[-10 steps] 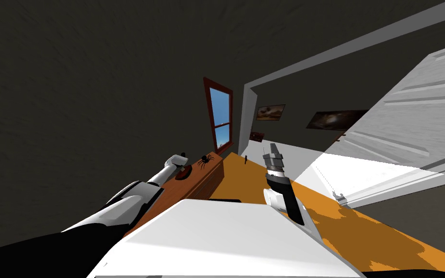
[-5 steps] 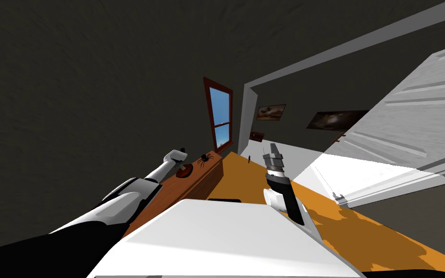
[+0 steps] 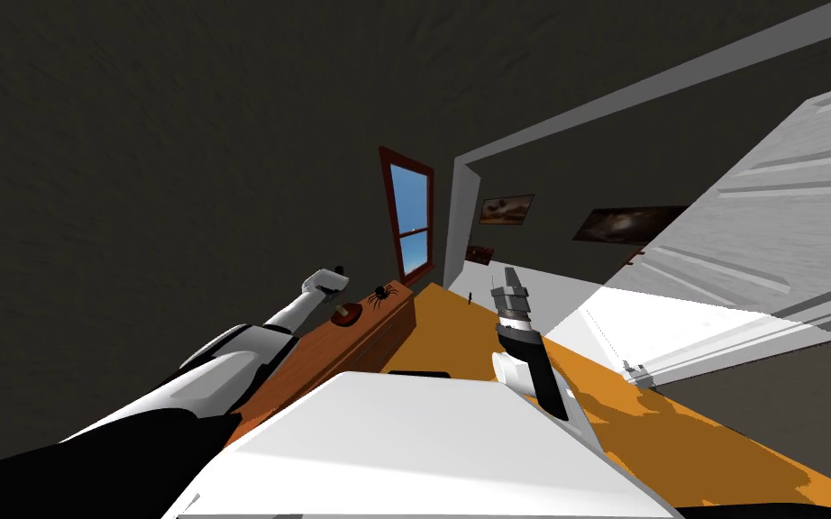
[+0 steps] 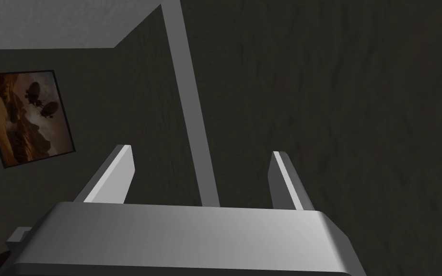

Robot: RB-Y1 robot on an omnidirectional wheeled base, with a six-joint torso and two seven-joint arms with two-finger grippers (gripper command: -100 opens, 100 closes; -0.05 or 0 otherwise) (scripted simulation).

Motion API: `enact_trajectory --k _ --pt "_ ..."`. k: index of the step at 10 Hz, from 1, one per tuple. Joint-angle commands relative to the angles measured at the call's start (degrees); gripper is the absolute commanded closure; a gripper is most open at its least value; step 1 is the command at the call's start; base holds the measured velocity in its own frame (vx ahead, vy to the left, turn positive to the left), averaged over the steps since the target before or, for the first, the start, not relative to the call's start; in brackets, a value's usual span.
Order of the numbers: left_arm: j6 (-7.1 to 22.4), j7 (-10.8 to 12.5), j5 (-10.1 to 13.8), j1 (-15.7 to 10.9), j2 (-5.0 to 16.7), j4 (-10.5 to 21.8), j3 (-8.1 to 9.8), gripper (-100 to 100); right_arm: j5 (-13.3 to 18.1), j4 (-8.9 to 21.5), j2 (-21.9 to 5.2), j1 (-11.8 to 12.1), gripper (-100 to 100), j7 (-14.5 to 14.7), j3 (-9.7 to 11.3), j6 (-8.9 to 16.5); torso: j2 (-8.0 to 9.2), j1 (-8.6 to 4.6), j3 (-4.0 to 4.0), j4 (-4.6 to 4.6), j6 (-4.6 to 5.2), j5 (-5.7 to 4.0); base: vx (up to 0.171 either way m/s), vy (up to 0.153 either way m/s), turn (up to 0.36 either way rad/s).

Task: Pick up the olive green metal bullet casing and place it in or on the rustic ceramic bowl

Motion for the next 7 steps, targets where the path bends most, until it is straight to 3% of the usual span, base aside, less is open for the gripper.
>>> enact_trajectory --k 1,2,7 --pt "0.00 0.00 0.00 0.00 0.00 0.00 0.00 -100 0.00 0.00 0.00 0.00 0 0.00 0.00 0.00 0.00 0.00 0.00 0.00 0.00 0.00 -0.028 -0.029 0.004" --pt "0.34 -0.03 0.03 -0.11 0.06 -0.13 -0.01 0 0.00 0.00 0.00 0.00 0 0.00 0.00 0.00 -0.09 0.11 -0.05 -0.02 -0.01 0.03 -0.005 -0.006 0.000" --pt "0.31 -0.03 0.02 -0.10 0.05 -0.12 -0.01 0 0.00 0.00 -0.01 0.01 0 0.00 -0.01 0.00 -0.24 0.25 -0.14 -0.06 -0.01 0.07 0.000 0.000 0.000"
